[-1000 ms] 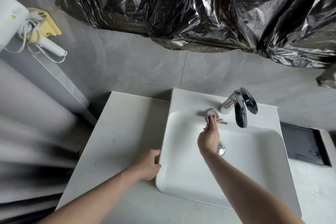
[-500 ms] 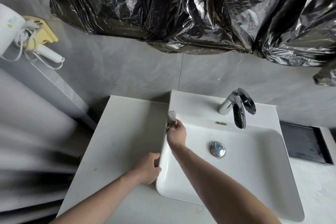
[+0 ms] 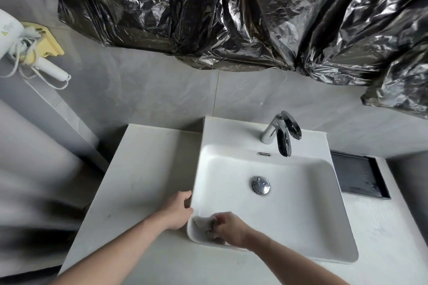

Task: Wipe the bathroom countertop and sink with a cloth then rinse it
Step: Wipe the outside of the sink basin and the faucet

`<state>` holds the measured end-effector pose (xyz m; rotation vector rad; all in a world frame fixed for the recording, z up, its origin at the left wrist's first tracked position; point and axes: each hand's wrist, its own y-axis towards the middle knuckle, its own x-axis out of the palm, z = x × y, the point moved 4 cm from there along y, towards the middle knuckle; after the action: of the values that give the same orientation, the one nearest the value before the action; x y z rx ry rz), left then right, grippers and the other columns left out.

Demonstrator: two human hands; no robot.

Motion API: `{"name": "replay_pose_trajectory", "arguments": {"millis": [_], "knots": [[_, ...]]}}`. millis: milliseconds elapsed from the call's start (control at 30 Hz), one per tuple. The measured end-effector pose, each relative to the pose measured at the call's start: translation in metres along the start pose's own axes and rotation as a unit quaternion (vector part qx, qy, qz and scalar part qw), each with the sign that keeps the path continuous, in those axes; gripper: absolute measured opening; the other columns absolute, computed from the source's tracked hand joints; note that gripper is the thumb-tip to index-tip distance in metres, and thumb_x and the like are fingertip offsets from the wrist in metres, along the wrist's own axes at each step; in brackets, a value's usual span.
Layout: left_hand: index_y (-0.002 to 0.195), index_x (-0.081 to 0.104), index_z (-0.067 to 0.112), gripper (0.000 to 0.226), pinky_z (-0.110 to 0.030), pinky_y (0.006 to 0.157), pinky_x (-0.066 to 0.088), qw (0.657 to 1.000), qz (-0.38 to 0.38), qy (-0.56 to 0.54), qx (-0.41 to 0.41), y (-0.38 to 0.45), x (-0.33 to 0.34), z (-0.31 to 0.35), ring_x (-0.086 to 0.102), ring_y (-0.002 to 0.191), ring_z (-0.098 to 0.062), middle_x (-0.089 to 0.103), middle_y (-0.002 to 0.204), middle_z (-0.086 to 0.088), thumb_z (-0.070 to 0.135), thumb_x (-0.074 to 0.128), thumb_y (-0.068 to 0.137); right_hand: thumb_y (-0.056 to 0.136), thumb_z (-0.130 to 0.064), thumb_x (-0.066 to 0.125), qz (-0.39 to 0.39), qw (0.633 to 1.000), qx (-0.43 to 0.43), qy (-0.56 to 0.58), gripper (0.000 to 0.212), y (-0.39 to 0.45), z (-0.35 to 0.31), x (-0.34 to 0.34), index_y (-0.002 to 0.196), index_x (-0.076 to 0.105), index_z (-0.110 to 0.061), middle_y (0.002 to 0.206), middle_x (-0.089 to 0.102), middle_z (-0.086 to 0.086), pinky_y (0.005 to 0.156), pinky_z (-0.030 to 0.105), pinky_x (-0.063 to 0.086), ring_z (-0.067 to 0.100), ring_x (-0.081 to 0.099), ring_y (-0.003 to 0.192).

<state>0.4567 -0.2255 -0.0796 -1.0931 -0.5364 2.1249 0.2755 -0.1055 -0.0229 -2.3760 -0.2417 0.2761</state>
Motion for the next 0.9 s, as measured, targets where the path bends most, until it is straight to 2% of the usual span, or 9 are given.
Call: {"name": "replay_pose_trajectory", "arguments": {"millis": [67,167,233,300,433,500,600,700,900], "knots": [[0.137,0.053,0.041,0.072,-0.031,0.1,0.053,1.0,0.001,0.005,0.001,-0.011,-0.005,0.013,0.065,0.113,-0.012,0.066,0.128,0.019,0.046,0.051,0.065,0.081,0.011,0.052,-0.001,0.998,-0.025,0.053,0.022,-0.023,-0.003,-0.01,0.082,0.064,-0.008,0.076,0.06,0.009,0.057,0.028,0.037,0.018,0.049,0.059],[0.131,0.059,0.04,0.058,-0.031,0.1,0.052,1.0,-0.001,0.013,0.006,-0.019,-0.007,0.022,0.064,0.115,-0.013,0.067,0.124,0.02,0.035,0.054,0.073,0.1,-0.013,0.047,0.077,0.987,-0.106,0.093,0.026,-0.052,-0.03,-0.049,0.1,0.066,0.005,0.079,0.054,0.007,0.06,0.031,0.029,0.023,0.037,0.069],[0.133,0.058,0.036,0.061,-0.033,0.103,0.05,1.0,0.004,0.024,0.005,-0.027,-0.012,0.032,0.061,0.12,-0.014,0.065,0.13,0.015,0.036,0.052,0.073,0.106,-0.023,0.046,0.147,0.968,-0.169,0.116,0.034,-0.074,-0.061,-0.087,0.119,0.068,-0.001,0.081,0.048,0.007,0.061,0.033,0.026,0.028,0.03,0.071],[0.126,0.063,0.03,0.05,-0.029,0.097,0.05,0.999,0.004,0.029,0.016,-0.035,-0.015,0.046,0.063,0.115,-0.018,0.067,0.126,0.01,0.028,0.053,0.077,0.106,-0.021,0.047,0.23,0.941,-0.222,0.112,0.027,-0.097,-0.094,-0.13,0.116,0.072,-0.015,0.082,0.048,0.004,0.063,0.036,0.025,0.027,0.031,0.072],[0.116,0.064,0.034,0.042,-0.024,0.083,0.047,0.999,0.006,0.022,0.039,-0.046,-0.016,0.064,0.063,0.098,-0.016,0.068,0.117,0.011,0.014,0.052,0.081,0.104,-0.018,0.051,0.447,0.847,-0.277,-0.081,0.027,-0.136,-0.147,-0.21,0.119,0.073,-0.025,0.095,0.068,-0.006,0.074,0.024,0.041,0.009,0.06,0.084],[0.115,0.065,0.033,0.044,-0.025,0.085,0.051,0.999,0.003,0.021,0.037,-0.046,-0.015,0.063,0.064,0.097,-0.014,0.071,0.117,0.009,0.011,0.05,0.08,0.103,-0.009,0.05,0.503,0.803,-0.25,-0.201,0.034,-0.136,-0.161,-0.234,0.129,0.071,-0.019,0.116,0.074,0.003,0.079,0.022,0.041,0.019,0.065,0.101],[0.116,0.067,0.029,0.048,-0.027,0.086,0.054,0.999,0.0,0.021,0.026,-0.043,-0.015,0.057,0.066,0.098,-0.013,0.072,0.113,0.009,0.014,0.049,0.074,0.102,-0.007,0.045,0.469,0.818,-0.178,-0.284,0.039,-0.103,-0.158,-0.252,0.128,0.072,-0.018,0.125,0.072,0.013,0.088,0.035,0.044,0.038,0.063,0.114],[0.119,0.068,0.028,0.051,-0.026,0.086,0.056,0.999,0.011,0.032,0.024,-0.039,-0.014,0.056,0.068,0.098,-0.011,0.073,0.108,0.013,0.016,0.049,0.073,0.103,-0.011,0.045,0.42,0.835,-0.19,-0.299,0.038,-0.073,-0.151,-0.25,0.13,0.069,-0.02,0.138,0.065,0.004,0.105,0.027,0.039,0.027,0.056,0.13],[0.117,0.067,0.029,0.045,-0.019,0.074,0.051,0.999,0.009,0.037,0.012,-0.04,-0.014,0.057,0.066,0.097,-0.01,0.072,0.108,0.015,0.019,0.054,0.076,0.092,-0.032,0.024,0.428,0.813,-0.185,-0.349,0.05,-0.06,-0.149,-0.242,0.128,0.058,-0.023,0.138,0.057,0.006,0.104,0.042,0.047,0.039,0.052,0.127]]}}
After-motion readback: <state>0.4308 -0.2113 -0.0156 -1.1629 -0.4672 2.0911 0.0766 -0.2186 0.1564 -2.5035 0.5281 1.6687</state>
